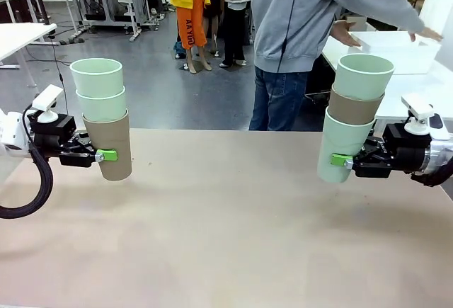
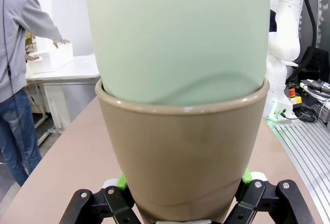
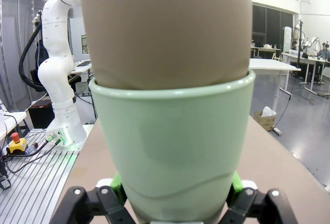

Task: Stack the cups and store them in the basket.
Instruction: Place the stack of Reusable plastic cups into the Pantry Basket.

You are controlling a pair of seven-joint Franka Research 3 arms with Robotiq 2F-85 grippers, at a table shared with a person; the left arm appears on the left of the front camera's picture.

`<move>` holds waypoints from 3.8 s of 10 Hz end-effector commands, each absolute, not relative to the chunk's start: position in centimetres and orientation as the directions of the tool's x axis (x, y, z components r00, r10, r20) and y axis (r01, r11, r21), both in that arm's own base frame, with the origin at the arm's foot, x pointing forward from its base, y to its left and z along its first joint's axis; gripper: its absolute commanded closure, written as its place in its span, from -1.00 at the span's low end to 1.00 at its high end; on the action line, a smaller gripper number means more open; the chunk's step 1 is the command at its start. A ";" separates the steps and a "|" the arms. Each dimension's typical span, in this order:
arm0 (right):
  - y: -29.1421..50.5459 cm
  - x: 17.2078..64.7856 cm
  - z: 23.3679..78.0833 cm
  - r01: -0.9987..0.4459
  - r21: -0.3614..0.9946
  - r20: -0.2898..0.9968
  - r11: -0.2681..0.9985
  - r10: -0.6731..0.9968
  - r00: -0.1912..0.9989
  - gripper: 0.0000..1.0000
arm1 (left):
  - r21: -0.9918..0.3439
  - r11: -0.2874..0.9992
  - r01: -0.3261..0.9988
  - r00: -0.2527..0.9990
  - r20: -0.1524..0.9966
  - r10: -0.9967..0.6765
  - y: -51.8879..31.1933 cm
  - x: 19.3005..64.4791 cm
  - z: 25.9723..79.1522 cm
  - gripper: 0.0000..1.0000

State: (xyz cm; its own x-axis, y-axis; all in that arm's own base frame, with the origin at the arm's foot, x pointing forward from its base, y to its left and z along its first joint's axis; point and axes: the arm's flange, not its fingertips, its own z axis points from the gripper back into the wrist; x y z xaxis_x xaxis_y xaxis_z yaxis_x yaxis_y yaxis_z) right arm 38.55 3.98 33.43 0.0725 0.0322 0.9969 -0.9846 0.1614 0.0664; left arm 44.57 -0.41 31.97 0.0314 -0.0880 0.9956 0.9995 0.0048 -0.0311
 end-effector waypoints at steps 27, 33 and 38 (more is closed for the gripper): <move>4.0 38.6 33.8 -0.985 0.057 0.998 0.160 0.030 0.063 -0.68 | -0.018 0.000 1.000 0.018 0.997 -0.081 -0.4 44.7 32.6 -0.69; 4.0 38.6 33.8 -0.985 0.057 0.998 0.160 0.030 0.063 -0.68 | -0.018 0.000 1.000 0.018 0.997 -0.081 -0.4 44.7 32.6 -0.69; 4.0 38.6 33.8 -0.985 0.057 0.998 0.160 0.030 0.063 -0.68 | -0.018 0.000 1.000 0.018 0.997 -0.081 -0.4 44.7 32.6 -0.69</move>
